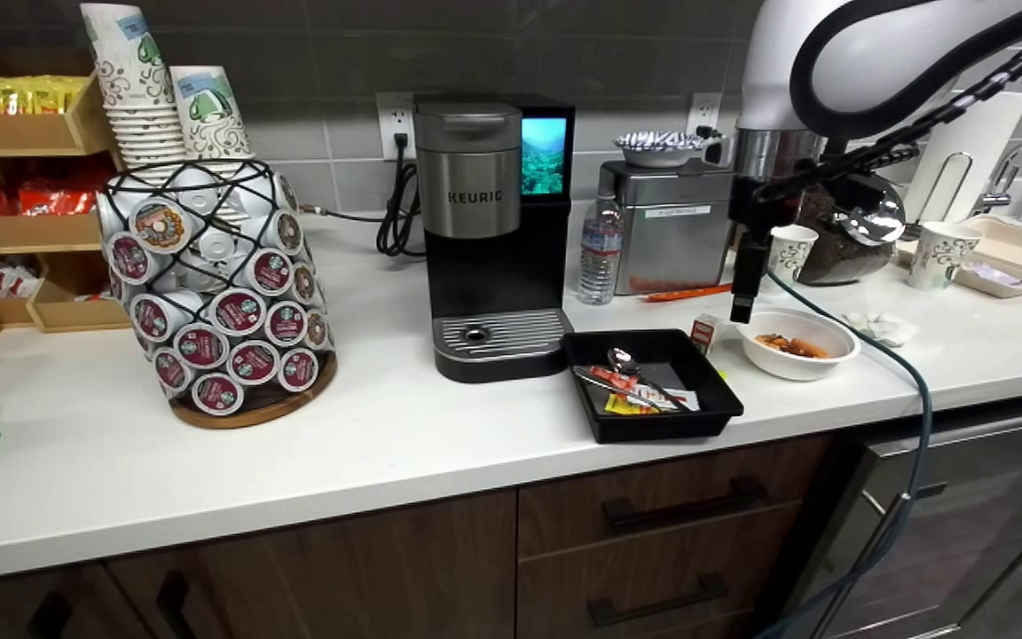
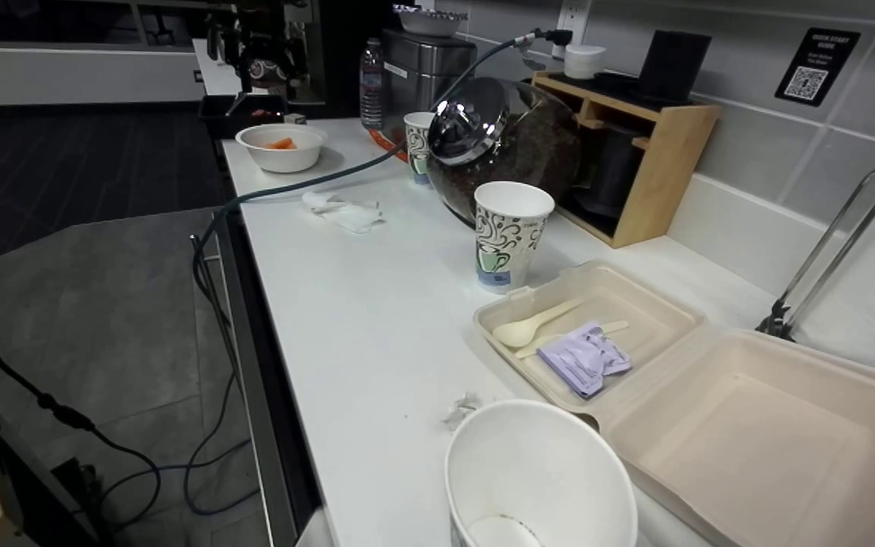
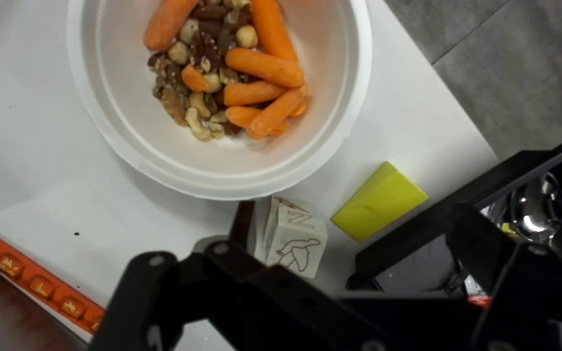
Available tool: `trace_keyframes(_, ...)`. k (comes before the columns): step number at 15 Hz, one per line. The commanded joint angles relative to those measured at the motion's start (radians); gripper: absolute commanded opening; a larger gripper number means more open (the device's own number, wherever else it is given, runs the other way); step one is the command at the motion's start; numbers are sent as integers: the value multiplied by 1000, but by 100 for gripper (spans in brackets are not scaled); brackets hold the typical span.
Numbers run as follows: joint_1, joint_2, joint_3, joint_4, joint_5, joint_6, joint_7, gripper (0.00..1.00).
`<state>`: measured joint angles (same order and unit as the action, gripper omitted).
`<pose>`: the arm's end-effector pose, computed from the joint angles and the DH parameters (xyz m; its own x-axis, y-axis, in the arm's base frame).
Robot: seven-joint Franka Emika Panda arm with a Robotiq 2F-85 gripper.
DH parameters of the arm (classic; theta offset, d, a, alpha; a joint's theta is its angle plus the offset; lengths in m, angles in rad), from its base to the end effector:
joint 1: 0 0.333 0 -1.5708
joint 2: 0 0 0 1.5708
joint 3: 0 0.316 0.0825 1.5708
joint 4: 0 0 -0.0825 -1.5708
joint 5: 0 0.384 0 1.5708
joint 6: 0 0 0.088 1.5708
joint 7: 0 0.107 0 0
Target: Pick up the white cube and the yellow object and put them in the black tray
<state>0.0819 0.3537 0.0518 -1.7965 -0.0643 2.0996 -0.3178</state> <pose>0.6309 0.0794 0.3486 0.8845 0.4628 -0.0591 0.4645 -0.8854 0.0183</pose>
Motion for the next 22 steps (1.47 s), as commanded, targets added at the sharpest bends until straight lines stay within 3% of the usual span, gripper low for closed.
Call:
trace_keyframes(1, -16, 11, 16, 17, -9, -10, 0, 100)
trace_keyframes(4, -21, 15, 16, 41, -9, -28, -14, 100)
trace_keyframes(10, -20, 80, 10, 42, -21, 138, 5, 100)
trace_keyframes(22, -22, 159, -4, 37, -32, 228, 92, 100)
